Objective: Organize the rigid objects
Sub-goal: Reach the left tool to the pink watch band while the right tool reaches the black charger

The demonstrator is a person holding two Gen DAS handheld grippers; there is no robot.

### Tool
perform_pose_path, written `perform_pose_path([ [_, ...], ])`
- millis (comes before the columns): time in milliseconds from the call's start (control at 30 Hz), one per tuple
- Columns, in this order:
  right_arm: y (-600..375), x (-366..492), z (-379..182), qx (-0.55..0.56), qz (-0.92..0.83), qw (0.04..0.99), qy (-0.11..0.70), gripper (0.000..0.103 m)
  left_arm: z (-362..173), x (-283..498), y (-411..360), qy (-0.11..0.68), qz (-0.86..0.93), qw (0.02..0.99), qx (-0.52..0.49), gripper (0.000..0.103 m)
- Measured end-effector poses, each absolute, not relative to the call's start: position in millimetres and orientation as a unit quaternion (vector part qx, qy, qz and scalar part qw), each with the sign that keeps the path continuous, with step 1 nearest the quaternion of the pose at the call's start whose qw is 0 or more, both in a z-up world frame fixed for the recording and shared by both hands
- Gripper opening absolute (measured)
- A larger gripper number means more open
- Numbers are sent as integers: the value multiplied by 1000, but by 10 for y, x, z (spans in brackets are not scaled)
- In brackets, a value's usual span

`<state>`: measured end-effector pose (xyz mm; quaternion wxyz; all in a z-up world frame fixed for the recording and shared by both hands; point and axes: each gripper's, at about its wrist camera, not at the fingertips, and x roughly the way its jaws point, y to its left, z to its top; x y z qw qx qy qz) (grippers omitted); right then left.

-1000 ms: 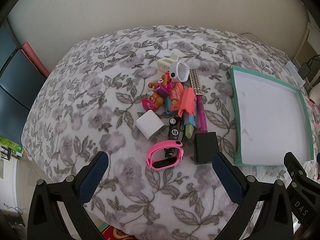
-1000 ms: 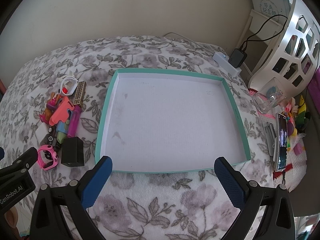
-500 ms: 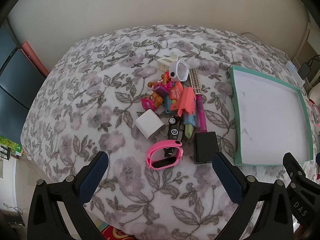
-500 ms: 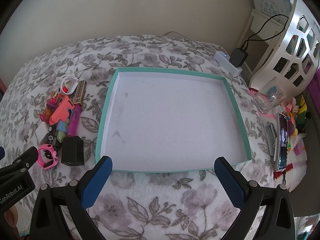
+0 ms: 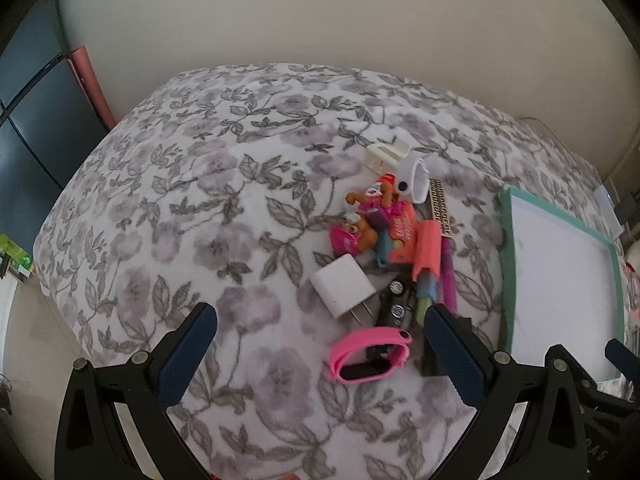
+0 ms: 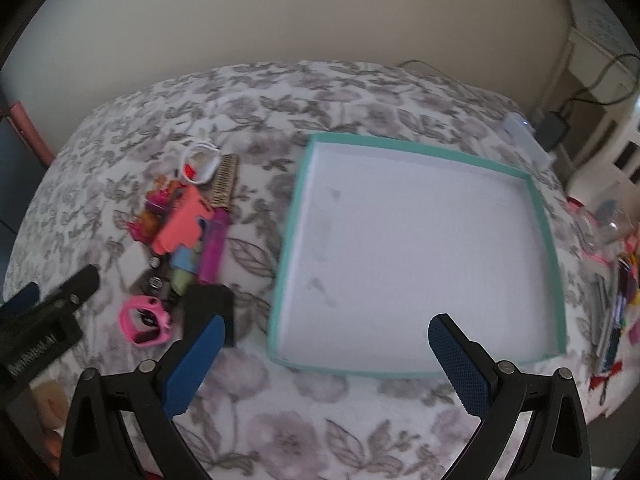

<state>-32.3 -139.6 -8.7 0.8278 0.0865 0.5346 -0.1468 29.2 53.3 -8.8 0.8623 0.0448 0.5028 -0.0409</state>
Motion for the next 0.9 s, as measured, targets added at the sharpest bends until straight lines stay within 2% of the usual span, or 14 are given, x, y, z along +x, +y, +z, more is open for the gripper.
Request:
perform_pose_path([
  [300, -1152, -29, -296, 77, -97, 814, 568, 103, -307, 426, 661, 540, -36, 837, 81, 103],
  [600, -1027, 103, -381, 71, -71, 812, 576, 103, -407, 453, 826, 560, -46, 826, 42, 102],
  [767, -1056, 131, -384, 80, -73, 814, 570, 96, -454, 439, 839, 566, -62, 821, 36, 100],
  [900, -1056, 153, -395, 90, -70, 815, 568, 91, -506, 430, 795, 574, -76, 814, 38, 94],
])
